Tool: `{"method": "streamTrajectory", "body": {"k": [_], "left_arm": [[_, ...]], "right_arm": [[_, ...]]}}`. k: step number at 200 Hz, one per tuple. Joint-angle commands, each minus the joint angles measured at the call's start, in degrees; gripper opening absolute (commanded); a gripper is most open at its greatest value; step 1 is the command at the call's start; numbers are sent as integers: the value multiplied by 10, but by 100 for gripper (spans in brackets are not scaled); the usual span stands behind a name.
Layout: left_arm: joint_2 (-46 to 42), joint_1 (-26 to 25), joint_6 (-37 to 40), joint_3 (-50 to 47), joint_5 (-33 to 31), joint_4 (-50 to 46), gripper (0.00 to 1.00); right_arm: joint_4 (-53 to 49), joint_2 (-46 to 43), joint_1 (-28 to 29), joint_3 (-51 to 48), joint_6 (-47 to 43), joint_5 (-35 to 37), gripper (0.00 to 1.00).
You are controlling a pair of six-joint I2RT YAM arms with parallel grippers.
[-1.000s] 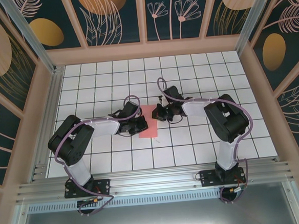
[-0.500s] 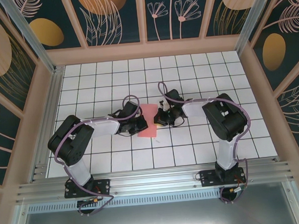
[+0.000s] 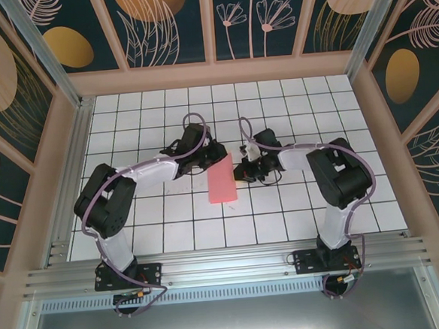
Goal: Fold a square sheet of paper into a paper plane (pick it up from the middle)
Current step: Fold the square sheet of paper in half at the center of the table.
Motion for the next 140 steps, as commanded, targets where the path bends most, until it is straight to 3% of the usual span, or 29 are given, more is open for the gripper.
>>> {"method": "streamTrajectory", "body": {"k": [1,48,89,140], "left_arm": [[36,3,-2,26,17,3,13],[97,3,16,74,57,5,13],[146,3,37,112,59,-20,12],[173,4,46,126,6,-59,10]], "right_arm": [[-3,-59,2,-3,-8,2,7],[-9,-130,0,-72,81,100,7],[10,-141,3,-86,111,99,7],[7,-123,7,-73,115,102,7]]}}
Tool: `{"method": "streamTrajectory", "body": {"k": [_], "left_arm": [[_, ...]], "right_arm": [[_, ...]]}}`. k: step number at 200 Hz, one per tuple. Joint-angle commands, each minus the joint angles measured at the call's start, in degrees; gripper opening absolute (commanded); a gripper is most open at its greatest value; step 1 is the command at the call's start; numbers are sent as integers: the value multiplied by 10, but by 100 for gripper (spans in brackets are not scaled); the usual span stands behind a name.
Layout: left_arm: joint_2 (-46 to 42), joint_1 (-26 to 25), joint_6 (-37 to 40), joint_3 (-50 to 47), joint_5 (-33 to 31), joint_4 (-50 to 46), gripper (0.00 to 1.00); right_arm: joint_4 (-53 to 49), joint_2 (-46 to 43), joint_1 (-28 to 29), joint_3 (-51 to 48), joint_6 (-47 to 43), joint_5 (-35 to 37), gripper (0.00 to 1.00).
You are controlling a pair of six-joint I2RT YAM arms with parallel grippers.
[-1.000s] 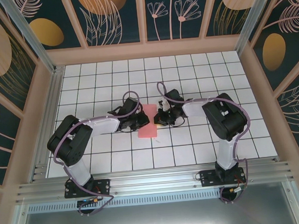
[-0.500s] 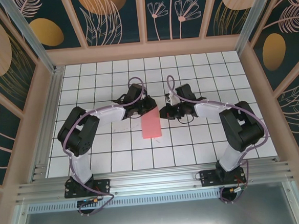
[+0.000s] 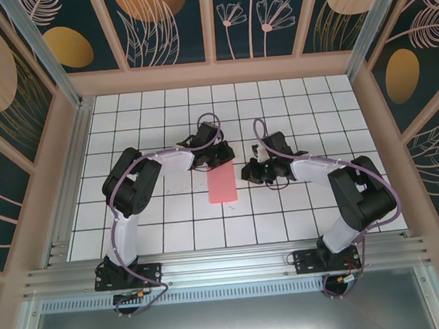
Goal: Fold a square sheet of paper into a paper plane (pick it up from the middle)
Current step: Fold the square sheet of paper in half at the center of the table.
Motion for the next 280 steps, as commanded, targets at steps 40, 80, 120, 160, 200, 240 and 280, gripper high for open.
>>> {"method": "streamTrajectory", "body": {"k": [40,80,120,160,200,240,280], "left_arm": [[35,2,6,9,-16,-20,9],[38,3,-2,12,-30,-39,7],[41,3,-6,8,-34,-43,6],[41,2,-5,4,-43,-46,5],[43,3,-8,0,-55,-50,5],[46,2,-12,-2,-63,-51,5],[45,3,-12,-4,-59,-49,5]], "right_arm": [[9,18,18,25,18,8,7],[23,62,44,56,49,20,5],[32,114,57,68,58,21,4],[29,146,57,56,53,-11,4],[-7,126,57,30,35,-33,3],[-54,85,69,-3,10,-49,4],[-70,59,68,-27,-5,-51,5]]}}
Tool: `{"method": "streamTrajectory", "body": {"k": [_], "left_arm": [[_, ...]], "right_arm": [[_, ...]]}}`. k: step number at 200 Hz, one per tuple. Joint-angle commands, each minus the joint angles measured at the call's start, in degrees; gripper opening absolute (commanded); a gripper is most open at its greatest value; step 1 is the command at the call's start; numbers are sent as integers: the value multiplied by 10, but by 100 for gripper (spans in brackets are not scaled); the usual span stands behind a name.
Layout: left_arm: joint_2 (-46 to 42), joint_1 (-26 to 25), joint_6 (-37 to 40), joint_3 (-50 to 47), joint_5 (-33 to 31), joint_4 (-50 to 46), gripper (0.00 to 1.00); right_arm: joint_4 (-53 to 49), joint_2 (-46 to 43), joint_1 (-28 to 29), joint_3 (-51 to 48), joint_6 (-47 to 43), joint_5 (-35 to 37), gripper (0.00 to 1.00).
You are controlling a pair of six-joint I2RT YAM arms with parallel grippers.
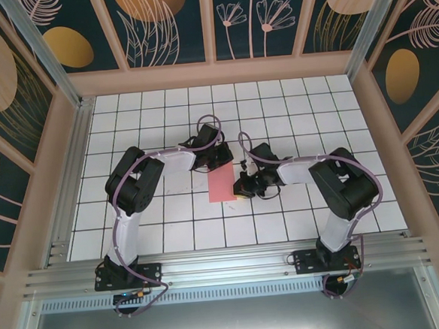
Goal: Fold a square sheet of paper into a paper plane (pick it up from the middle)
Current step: Fold the square sheet of paper in half at the center of the table.
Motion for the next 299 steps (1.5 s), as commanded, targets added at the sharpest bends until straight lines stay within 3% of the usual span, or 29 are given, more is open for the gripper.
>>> {"method": "streamTrajectory", "body": {"k": [1,20,46,85,149,221,299], "left_arm": [[25,3,-4,-10,-35,-42,5],[25,3,-1,-12,-34,-44,5],[21,2,-1,-15,-34,-43,5],[20,3,-6,-16,-33,-41,5],[17,2,-9,-17,-28,-41,5],[23,3,-18,-20,-34,-42,5],[23,3,-20,-22,-38,-42,5]], "right_arm": [[-75,-16,6,-18,-22,-14,5],[-62,-38,5,11,-25,-33,5],[-26,-47,-11,57,-6,-3,6],[1,31,-36,117,12,57,4],[28,90,-33,133,5,52,4],[-7,49,-19,33,-22,3,5],[-75,-10,15,-25,-24,7,6]]}}
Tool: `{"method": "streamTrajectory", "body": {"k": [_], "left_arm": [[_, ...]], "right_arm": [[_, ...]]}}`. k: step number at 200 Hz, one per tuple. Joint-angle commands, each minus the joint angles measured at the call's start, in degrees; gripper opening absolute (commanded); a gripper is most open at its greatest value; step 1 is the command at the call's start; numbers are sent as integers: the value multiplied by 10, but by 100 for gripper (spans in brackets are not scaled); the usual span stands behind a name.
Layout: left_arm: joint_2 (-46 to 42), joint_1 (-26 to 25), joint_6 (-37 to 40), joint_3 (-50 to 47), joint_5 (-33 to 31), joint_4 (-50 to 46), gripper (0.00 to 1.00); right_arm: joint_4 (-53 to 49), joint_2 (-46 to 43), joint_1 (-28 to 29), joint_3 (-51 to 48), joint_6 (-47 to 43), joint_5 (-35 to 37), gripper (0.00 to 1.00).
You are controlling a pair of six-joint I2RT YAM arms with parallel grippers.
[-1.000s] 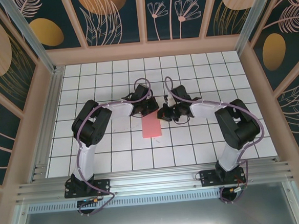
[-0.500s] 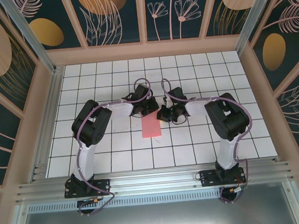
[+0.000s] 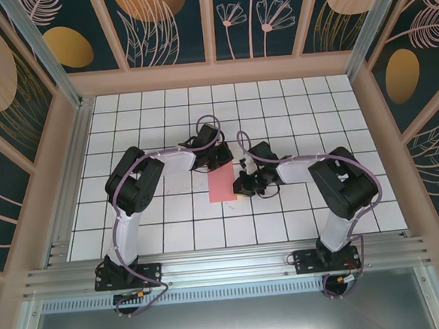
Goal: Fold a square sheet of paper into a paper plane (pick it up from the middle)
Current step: Fold the square sheet of paper in half at the center of the table, then fold the triangle a second time at the center of the table.
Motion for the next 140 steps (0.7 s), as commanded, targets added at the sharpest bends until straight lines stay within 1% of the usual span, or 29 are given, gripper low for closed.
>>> {"method": "streamTrajectory", "body": {"k": [1,16,33,45,55,68,82,91,106,120,140], "left_arm": [[23,3,-3,-20,-36,-43,5],[21,3,0,-20,-36,-43,5],[16,3,5,-17,-32,-41,5],[11,3,9,-11,-24,-39,6],[2,3,15,-2,-18,-40,8],[-16,3,23,15,-12,-44,13],[-41,8,23,29,14,-36,23],[-60,12,18,32,23,-30,29],[-94,22,15,31,25,-29,37],[-130,35,14,8,16,-27,43],[-189,59,5,-58,-1,-18,47]], "right_arm": [[-71,-16,14,-37,-3,-4,6],[-75,-33,15,-57,4,1,6],[-85,-57,15,-51,3,4,6],[-86,-81,15,-32,3,8,9],[-84,-104,15,-12,3,26,12],[-83,-126,14,12,1,61,17],[-80,-137,9,32,-3,112,22],[-79,-133,8,44,-9,144,25],[-85,-117,8,69,-26,191,29],[-90,-93,9,96,-39,225,32],[-91,-58,13,130,-55,237,34]]}}
